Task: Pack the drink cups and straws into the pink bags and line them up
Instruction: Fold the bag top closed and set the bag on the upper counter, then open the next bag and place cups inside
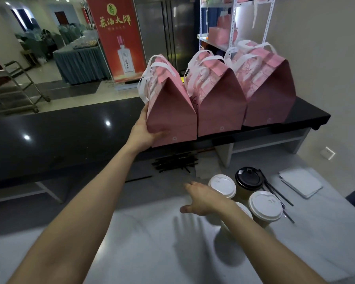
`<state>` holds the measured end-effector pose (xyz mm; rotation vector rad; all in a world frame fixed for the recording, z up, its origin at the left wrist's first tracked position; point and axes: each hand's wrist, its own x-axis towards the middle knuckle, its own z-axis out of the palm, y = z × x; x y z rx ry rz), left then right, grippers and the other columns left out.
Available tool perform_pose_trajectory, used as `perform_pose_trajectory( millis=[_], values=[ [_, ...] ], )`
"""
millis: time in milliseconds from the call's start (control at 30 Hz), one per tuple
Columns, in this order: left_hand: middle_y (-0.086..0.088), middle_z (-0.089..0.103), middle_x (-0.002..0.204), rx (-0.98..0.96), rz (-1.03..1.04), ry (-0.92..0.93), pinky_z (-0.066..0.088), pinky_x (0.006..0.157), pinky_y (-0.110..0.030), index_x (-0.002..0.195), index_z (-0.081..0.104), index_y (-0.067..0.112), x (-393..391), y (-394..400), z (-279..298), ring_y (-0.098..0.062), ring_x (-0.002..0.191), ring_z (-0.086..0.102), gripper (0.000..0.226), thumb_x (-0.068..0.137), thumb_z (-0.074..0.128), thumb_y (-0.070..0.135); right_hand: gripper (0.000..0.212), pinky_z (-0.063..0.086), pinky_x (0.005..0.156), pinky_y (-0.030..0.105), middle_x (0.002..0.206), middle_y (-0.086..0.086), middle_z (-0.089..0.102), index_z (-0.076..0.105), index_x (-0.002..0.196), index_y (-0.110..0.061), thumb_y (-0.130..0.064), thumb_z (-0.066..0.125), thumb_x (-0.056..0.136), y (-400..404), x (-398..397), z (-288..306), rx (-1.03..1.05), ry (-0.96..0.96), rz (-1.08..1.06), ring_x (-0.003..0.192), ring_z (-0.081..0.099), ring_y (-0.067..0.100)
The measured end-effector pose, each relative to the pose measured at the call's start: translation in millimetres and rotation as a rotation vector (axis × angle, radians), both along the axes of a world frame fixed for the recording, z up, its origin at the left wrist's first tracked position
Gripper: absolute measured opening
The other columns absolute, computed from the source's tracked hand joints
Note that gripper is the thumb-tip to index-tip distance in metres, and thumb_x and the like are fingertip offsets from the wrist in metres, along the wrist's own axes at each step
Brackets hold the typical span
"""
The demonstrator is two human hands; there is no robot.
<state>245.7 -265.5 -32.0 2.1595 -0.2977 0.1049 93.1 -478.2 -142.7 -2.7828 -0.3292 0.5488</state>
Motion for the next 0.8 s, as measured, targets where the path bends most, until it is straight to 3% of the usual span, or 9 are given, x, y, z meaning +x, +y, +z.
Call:
perform_pose_trajectory(
  millis=[100,167,267,367,500,633,800],
  values=[
    [0.017,0.058,0.152,0.012,-0.014,0.040,0.050,0.119,-0.044,0.172,0.013,0.040,-4,8,5,-0.010,0.139,0.059,0.144,0.060,0.102,0.060,0.085,0.049,0.110,0.046,0.154,0.012,0.051,0.042,0.158,-0.013,-0.059,0.074,0.094,-1,1,-4,0.007,-0.004,-0.012,0.137,0.055,0.035],
    [0.006,0.050,0.164,0.041,-0.017,0.070,0.048,0.122,-0.049,0.173,0.016,0.036,-13,20,10,-0.016,0.148,0.053,0.140,0.064,0.102,0.056,0.084,0.049,0.110,0.046,0.154,0.011,0.051,0.043,0.157,-0.014,-0.059,0.074,0.094,-1,2,-6,0.008,-0.005,-0.018,0.138,0.055,0.034],
    [0.003,0.051,0.164,0.196,0.011,0.018,0.054,0.116,-0.048,0.163,0.044,0.031,-40,53,12,-0.017,0.147,0.053,0.098,0.081,0.094,0.049,0.081,0.049,0.110,0.045,0.153,0.009,0.052,0.044,0.157,-0.016,-0.058,0.074,0.094,3,6,-8,0.011,-0.017,-0.012,0.138,0.055,0.033],
    [0.008,0.063,0.147,0.442,-0.003,-0.013,0.057,0.110,-0.042,0.151,0.059,0.036,-86,108,-1,-0.011,0.134,0.062,0.068,0.089,0.086,0.050,0.083,0.044,0.114,0.039,0.160,0.007,0.050,0.042,0.162,-0.020,-0.057,0.073,0.095,19,9,-9,0.042,-0.067,0.016,0.145,0.050,0.029],
    [0.006,0.056,0.156,0.825,0.067,0.130,0.051,0.112,-0.043,0.155,0.054,0.033,-146,190,-43,-0.020,0.140,0.057,0.067,0.096,0.076,0.055,0.078,0.040,0.118,0.038,0.168,-0.002,0.044,0.042,0.164,-0.027,-0.060,0.068,0.099,62,13,-8,0.108,-0.107,0.106,0.150,0.045,0.023],
    [0.004,0.051,0.163,0.869,0.225,0.313,0.048,0.112,-0.041,0.159,0.050,0.030,-209,281,-74,-0.023,0.144,0.054,0.071,0.099,0.072,0.059,0.074,0.039,0.119,0.036,0.170,-0.006,0.040,0.041,0.163,-0.031,-0.059,0.067,0.100,147,10,-5,0.126,-0.122,0.228,0.152,0.044,0.020],
    [0.009,0.054,0.158,0.812,0.344,0.364,0.050,0.109,-0.039,0.151,0.056,0.036,-272,404,-88,-0.018,0.135,0.059,0.058,0.099,0.072,0.056,0.071,0.040,0.119,0.038,0.169,-0.005,0.042,0.044,0.162,-0.031,-0.058,0.067,0.101,284,-6,1,0.111,-0.136,0.374,0.150,0.046,0.021]
  ],
)
